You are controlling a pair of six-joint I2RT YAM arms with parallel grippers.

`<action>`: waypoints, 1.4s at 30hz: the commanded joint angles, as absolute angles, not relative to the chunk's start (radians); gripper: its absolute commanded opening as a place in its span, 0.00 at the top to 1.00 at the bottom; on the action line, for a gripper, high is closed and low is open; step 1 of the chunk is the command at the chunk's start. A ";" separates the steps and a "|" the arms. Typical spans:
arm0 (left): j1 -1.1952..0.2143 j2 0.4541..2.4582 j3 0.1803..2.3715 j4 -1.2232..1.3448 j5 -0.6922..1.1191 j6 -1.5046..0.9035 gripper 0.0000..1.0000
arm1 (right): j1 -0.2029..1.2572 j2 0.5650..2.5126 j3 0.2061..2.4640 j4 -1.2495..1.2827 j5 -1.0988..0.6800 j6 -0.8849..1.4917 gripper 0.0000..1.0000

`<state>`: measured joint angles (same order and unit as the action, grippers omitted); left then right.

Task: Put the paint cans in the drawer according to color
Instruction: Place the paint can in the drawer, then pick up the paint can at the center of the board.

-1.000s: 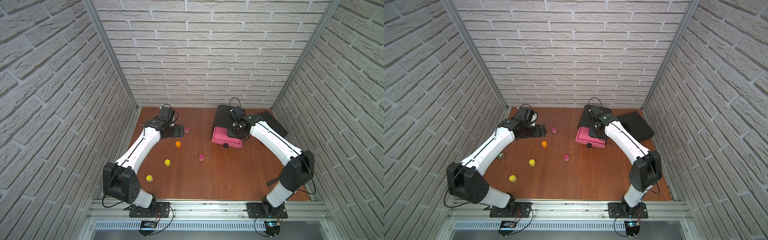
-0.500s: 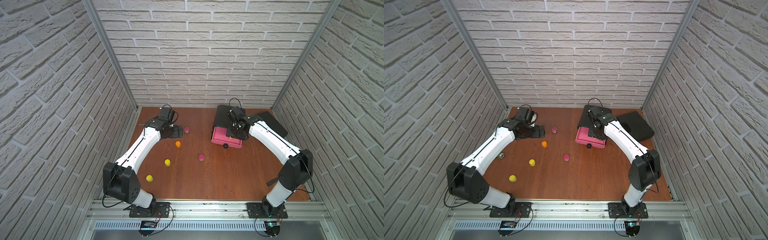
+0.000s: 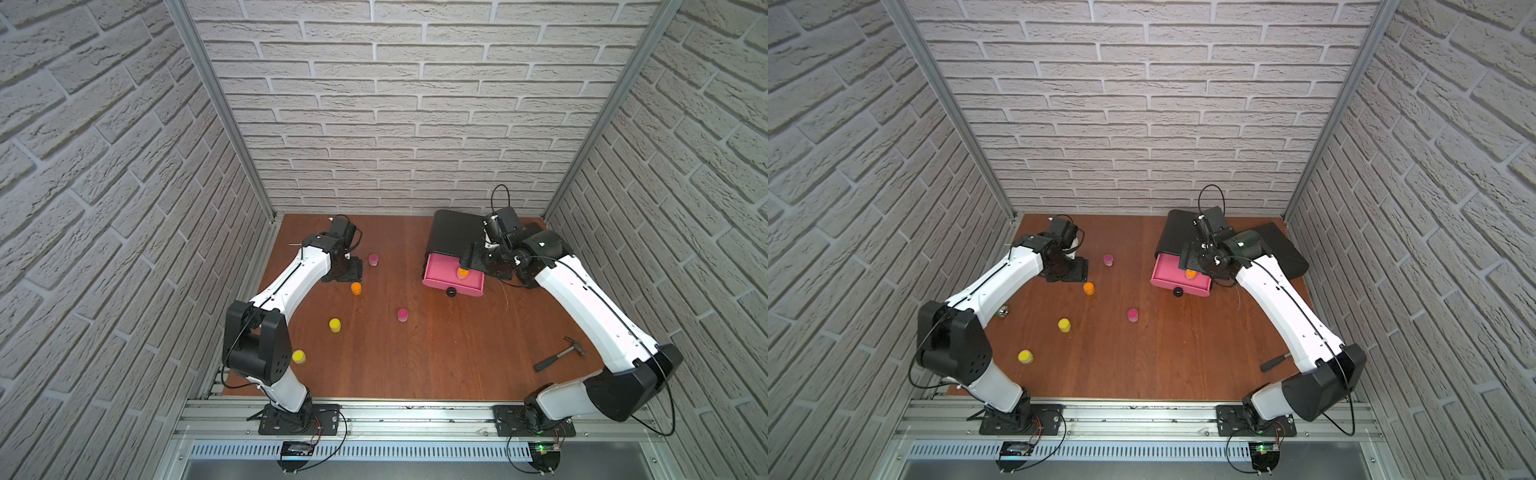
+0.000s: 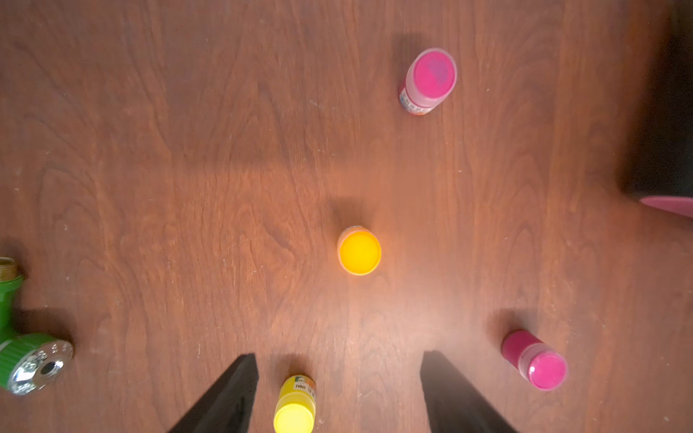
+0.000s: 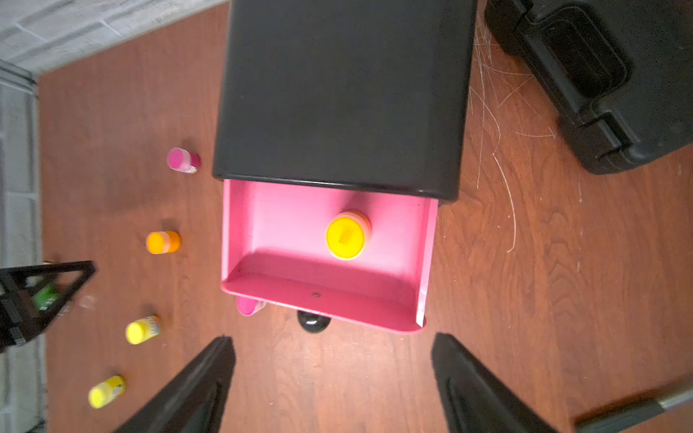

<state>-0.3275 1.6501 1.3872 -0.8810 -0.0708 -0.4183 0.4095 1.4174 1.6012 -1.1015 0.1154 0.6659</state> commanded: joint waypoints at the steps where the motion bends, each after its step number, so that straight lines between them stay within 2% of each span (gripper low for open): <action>1: -0.326 1.698 1.417 -0.896 -0.066 -0.394 0.28 | 0.419 1.342 1.554 -1.142 0.123 0.660 0.00; 9: -0.327 1.862 1.470 -0.864 -0.056 -0.379 0.40 | 0.419 1.209 1.404 -1.135 0.133 0.742 0.00; 22: -0.335 1.973 1.533 -0.861 -0.008 -0.390 0.41 | 0.419 1.249 1.465 -1.131 0.125 0.747 0.00; 34: -0.352 2.050 1.550 -0.876 -0.033 -0.412 0.44 | 0.419 1.282 1.495 -1.108 0.126 0.731 0.00; 37: -0.352 2.058 1.552 -0.873 -0.042 -0.415 0.49 | 0.419 1.277 1.498 -1.109 0.135 0.723 0.00; 42: -0.352 2.038 1.557 -0.881 -0.065 -0.409 0.65 | 0.419 1.264 1.492 -1.116 0.155 0.712 0.00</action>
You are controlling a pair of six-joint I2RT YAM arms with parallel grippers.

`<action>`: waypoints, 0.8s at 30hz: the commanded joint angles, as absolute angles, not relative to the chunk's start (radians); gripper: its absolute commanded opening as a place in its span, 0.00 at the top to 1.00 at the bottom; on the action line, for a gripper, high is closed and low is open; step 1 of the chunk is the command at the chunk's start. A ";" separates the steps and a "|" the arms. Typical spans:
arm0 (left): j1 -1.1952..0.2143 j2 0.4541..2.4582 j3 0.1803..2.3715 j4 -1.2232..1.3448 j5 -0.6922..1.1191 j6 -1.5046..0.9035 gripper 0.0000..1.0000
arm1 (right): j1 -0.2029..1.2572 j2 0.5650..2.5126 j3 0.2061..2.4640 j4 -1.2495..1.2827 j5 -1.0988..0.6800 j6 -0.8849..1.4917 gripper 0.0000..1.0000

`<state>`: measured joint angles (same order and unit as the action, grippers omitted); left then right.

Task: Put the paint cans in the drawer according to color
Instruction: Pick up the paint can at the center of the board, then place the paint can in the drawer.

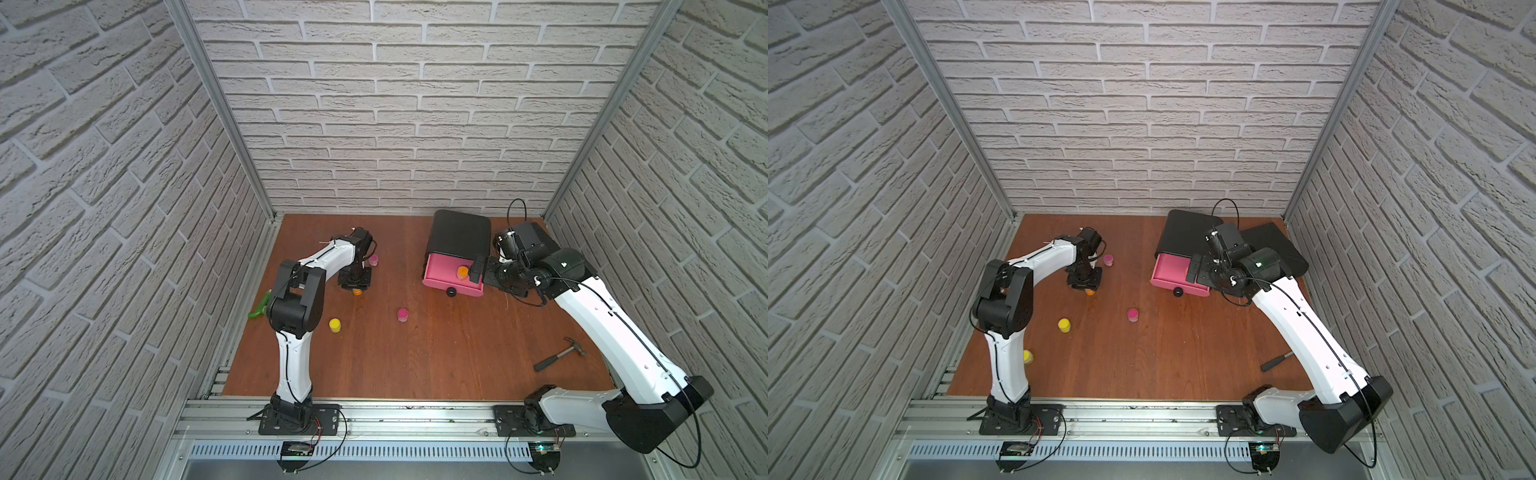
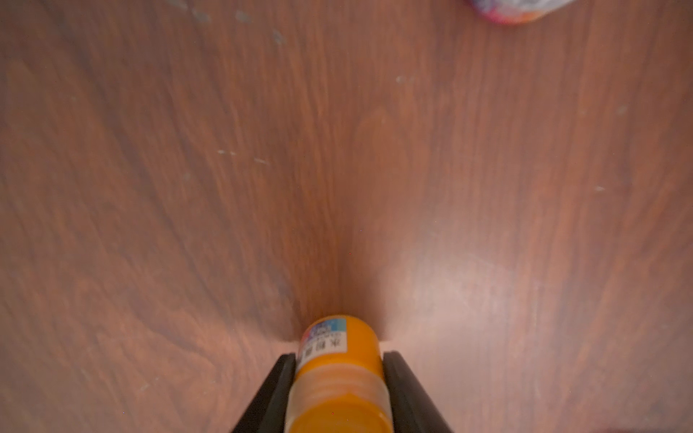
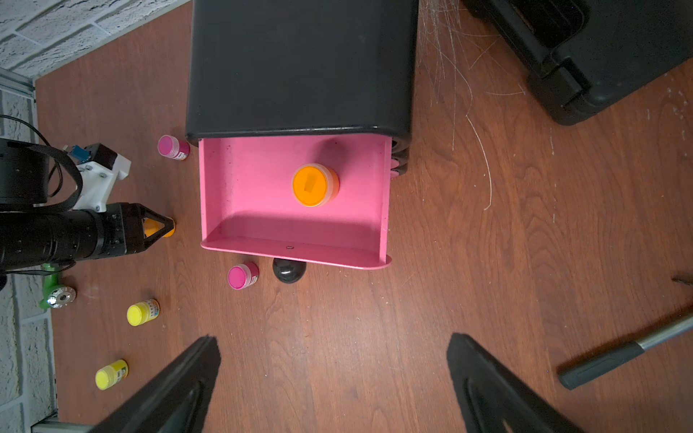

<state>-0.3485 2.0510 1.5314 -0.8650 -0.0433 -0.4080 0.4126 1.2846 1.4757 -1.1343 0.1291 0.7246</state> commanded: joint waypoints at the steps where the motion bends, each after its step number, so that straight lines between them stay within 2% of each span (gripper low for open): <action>1: -0.352 2.031 1.561 -0.884 -0.066 -0.407 0.67 | 0.419 1.261 1.484 -1.116 0.155 0.710 0.00; 5: -0.354 1.997 1.596 -0.926 -0.066 -0.395 0.72 | 0.418 1.251 1.454 -1.121 0.157 0.709 0.00; 13: -0.371 1.916 1.748 -1.018 0.004 -0.374 0.74 | 0.407 1.197 1.337 -1.112 0.197 0.727 0.00; 24: -0.558 1.997 2.161 -1.202 -0.010 -0.365 0.77 | 0.378 1.186 1.265 -1.082 0.216 0.716 0.00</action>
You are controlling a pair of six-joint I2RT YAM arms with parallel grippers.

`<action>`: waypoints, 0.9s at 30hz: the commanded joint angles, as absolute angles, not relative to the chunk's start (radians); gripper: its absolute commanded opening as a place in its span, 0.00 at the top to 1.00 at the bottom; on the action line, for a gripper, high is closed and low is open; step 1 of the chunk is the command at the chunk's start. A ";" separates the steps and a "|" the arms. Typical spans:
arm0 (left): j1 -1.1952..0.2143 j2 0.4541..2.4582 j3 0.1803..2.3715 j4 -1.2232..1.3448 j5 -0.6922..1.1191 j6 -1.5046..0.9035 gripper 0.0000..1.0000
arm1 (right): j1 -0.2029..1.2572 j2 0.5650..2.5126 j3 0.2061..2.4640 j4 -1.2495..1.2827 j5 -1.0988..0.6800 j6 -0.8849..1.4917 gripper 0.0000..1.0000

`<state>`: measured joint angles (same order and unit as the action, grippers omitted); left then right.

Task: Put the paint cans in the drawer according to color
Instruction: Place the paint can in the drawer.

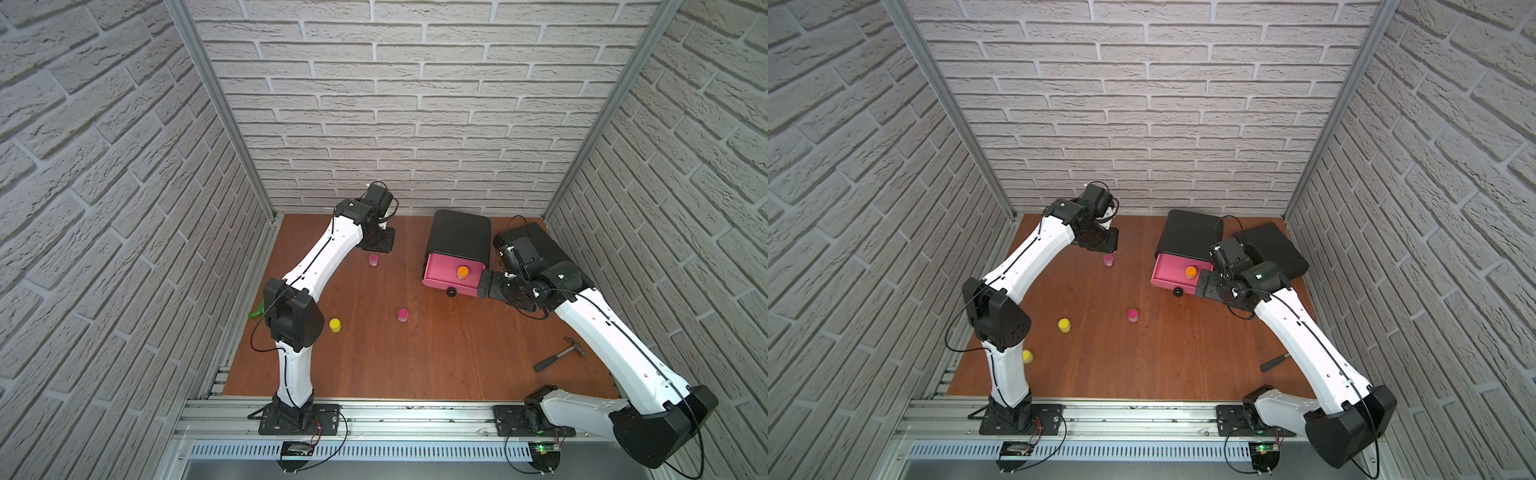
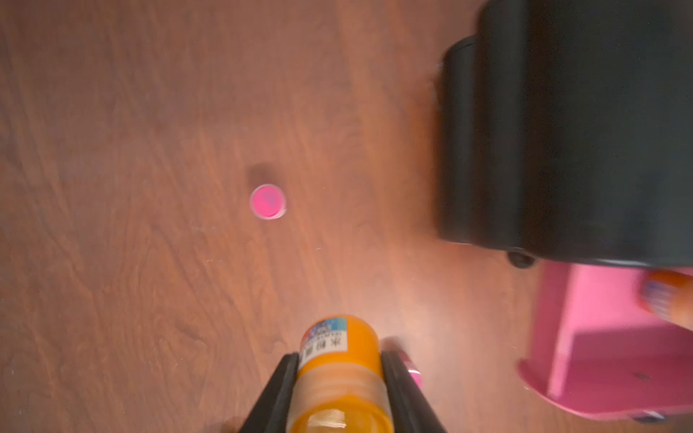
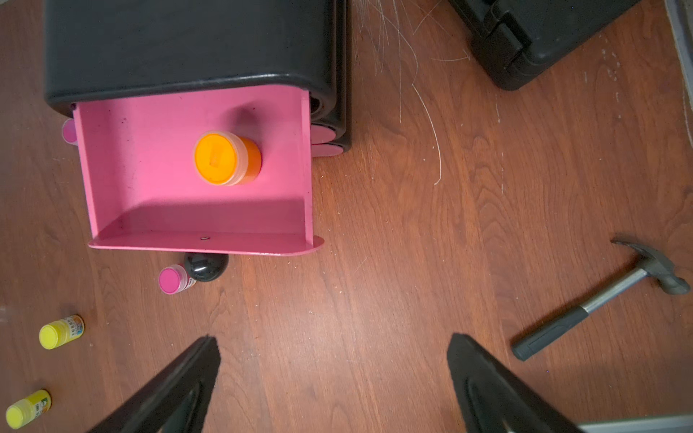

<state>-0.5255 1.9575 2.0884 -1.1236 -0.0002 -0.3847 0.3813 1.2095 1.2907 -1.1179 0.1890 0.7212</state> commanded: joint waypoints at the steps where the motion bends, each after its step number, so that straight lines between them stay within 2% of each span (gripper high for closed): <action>1: -0.573 2.017 2.200 -1.221 -0.010 -0.365 0.77 | 0.375 1.182 1.256 -1.079 0.223 0.716 0.00; 5: -0.634 2.080 2.339 -1.276 -0.014 -0.365 0.78 | 0.364 1.169 1.233 -1.084 0.247 0.721 0.00; 14: -0.724 2.154 2.432 -1.256 -0.002 -0.366 0.78 | 0.353 1.065 1.140 -1.106 0.338 0.789 0.00; 27: -0.782 2.233 2.442 -1.157 0.050 -0.363 0.79 | 0.353 1.032 1.112 -1.109 0.282 0.766 0.00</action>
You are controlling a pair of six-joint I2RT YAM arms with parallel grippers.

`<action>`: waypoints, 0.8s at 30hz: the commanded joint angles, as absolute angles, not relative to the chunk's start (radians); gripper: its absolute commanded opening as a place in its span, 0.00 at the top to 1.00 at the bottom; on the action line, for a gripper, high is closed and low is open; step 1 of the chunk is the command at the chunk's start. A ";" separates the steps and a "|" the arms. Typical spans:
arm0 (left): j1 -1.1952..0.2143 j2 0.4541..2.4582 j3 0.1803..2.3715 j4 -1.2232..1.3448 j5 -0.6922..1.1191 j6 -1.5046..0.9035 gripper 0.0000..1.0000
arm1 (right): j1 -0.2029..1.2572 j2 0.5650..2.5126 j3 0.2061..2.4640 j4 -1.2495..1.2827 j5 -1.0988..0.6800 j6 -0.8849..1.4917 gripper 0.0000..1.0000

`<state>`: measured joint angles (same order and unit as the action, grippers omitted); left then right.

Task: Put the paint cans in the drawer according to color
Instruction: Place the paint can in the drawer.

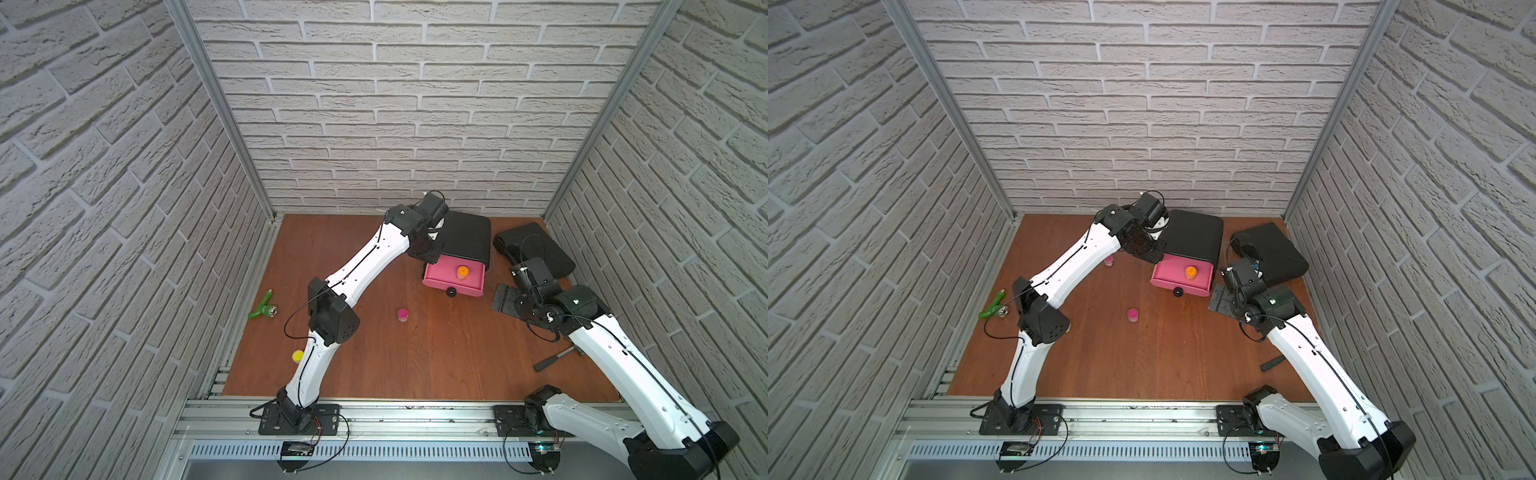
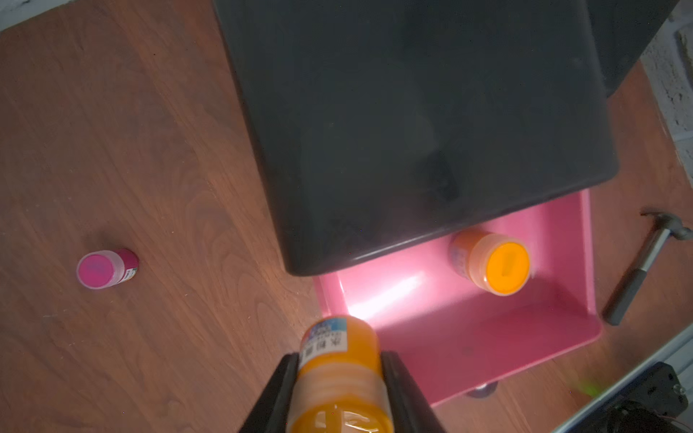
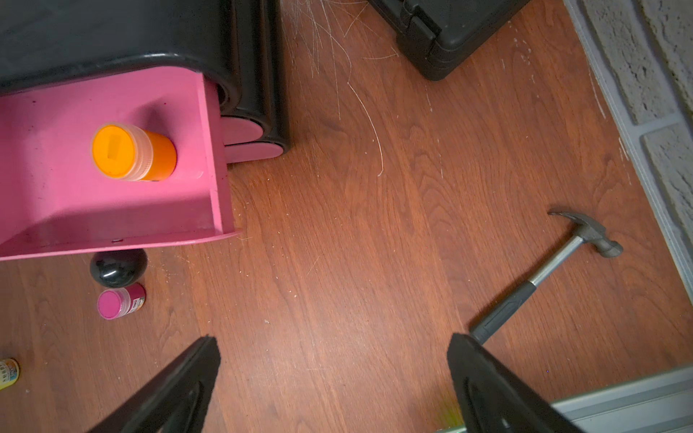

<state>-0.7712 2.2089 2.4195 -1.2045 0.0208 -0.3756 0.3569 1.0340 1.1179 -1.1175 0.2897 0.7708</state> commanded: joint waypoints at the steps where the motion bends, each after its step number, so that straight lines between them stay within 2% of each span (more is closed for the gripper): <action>1: -0.784 2.238 2.442 -1.146 0.058 -0.362 0.79 | 0.353 1.034 1.113 -1.105 0.279 0.762 0.00; 7: -0.793 2.270 2.442 -1.114 0.084 -0.377 0.77 | 0.353 1.047 1.111 -1.082 0.250 0.739 0.00; 15: -0.792 2.301 2.445 -1.123 0.076 -0.402 0.59 | 0.353 1.078 1.130 -1.054 0.218 0.699 0.00; 17: -0.792 2.290 2.445 -1.113 0.076 -0.402 0.51 | 0.353 1.087 1.140 -1.048 0.215 0.693 0.00; 24: -0.775 2.226 2.440 -1.044 0.108 -0.431 0.46 | 0.352 1.125 1.173 -1.017 0.177 0.687 0.00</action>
